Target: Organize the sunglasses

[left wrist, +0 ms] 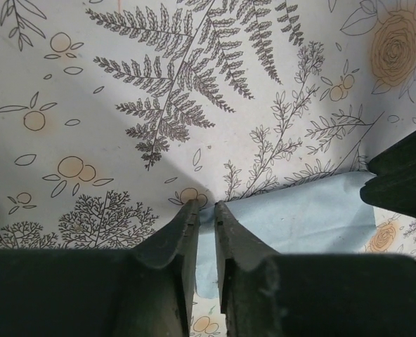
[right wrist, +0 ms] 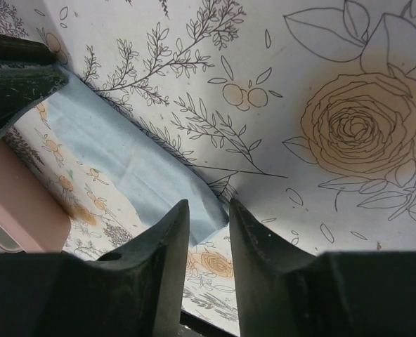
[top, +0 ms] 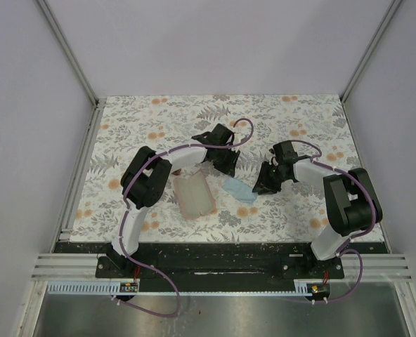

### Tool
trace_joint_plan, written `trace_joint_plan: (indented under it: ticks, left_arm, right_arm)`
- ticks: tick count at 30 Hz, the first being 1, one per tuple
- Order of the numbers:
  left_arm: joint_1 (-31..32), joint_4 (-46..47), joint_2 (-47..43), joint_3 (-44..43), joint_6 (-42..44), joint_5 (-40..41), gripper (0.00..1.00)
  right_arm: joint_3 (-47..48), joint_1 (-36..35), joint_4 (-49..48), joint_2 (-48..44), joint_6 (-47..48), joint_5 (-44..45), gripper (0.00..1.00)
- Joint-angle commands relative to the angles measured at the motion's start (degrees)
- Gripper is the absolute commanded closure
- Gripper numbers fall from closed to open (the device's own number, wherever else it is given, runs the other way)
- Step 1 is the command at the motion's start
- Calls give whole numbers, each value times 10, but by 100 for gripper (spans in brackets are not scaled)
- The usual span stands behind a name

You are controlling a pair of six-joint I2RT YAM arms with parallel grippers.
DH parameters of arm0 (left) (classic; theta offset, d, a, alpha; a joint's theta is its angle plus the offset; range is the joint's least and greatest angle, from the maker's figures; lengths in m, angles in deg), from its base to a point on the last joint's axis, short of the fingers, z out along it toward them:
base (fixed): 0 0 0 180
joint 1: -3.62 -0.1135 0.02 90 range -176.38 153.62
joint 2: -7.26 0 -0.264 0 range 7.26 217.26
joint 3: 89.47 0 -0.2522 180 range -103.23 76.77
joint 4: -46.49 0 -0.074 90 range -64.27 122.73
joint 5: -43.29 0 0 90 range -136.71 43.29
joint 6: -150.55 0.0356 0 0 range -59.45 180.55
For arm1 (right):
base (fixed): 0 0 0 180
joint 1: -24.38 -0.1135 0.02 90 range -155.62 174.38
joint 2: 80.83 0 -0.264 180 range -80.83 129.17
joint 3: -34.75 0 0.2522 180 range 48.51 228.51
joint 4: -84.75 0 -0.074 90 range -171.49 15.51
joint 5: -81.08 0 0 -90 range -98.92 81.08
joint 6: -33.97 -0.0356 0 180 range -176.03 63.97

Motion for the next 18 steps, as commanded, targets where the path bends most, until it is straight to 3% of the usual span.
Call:
trace_joint_plan:
  ticks: [1, 3, 9, 13, 18]
  left_arm:
    - [0, -23, 11, -8, 2, -4, 78]
    - [-1, -23, 10, -8, 2, -2, 77]
    - [-6, -23, 9, -7, -1, -17, 77]
    - [-6, -23, 2, 3, 2, -19, 73]
    - [-8, -26, 0, 7, 9, -24, 72]
  right_arm:
    - [12, 4, 6, -25, 7, 7, 59]
    - [12, 3, 11, -27, 9, 5, 57]
    - [12, 3, 31, -23, 23, 11, 64]
    - [10, 3, 35, -14, 26, 11, 65]
    - [12, -4, 36, -4, 29, 13, 73]
